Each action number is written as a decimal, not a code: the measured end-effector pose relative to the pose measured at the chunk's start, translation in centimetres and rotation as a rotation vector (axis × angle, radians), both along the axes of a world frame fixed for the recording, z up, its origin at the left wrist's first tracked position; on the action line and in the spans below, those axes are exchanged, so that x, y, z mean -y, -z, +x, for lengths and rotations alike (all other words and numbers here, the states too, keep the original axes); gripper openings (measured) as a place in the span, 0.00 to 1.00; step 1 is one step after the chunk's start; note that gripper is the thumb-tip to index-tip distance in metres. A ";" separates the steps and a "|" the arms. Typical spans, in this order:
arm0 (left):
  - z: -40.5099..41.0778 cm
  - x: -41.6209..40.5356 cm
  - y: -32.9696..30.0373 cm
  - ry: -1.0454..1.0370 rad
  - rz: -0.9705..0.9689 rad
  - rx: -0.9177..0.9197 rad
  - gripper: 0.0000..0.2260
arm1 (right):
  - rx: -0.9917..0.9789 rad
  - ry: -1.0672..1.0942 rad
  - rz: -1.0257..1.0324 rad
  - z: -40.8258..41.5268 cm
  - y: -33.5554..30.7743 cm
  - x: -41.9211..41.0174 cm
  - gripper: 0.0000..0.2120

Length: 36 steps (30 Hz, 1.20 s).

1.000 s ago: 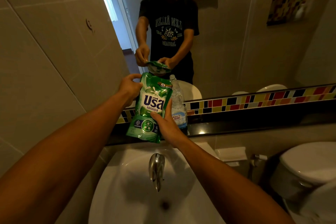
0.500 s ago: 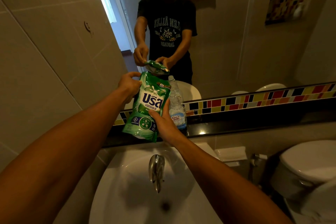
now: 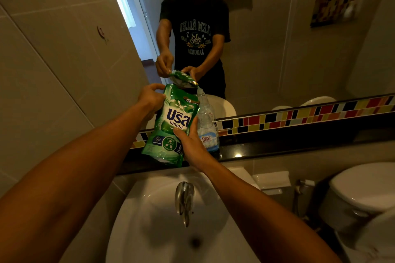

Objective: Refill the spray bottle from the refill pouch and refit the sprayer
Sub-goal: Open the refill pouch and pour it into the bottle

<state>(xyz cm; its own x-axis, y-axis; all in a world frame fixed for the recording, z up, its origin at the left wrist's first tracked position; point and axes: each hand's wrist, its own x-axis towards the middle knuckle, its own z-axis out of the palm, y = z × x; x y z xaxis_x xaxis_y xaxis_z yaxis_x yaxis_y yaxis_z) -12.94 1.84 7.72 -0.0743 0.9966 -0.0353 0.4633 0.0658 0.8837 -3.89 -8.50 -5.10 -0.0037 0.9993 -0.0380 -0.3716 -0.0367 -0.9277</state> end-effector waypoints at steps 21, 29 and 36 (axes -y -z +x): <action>0.1 -0.1 -0.5 0.003 0.015 -0.021 0.18 | -0.010 -0.003 -0.015 -0.5 0.0 -0.3 0.45; 0.2 0.2 -0.8 0.014 0.010 -0.022 0.18 | -0.044 0.000 -0.009 -0.8 -0.2 -0.4 0.46; 0.1 0.2 -1.1 0.016 0.009 -0.028 0.17 | -0.046 0.011 -0.003 -0.8 -0.3 -0.4 0.45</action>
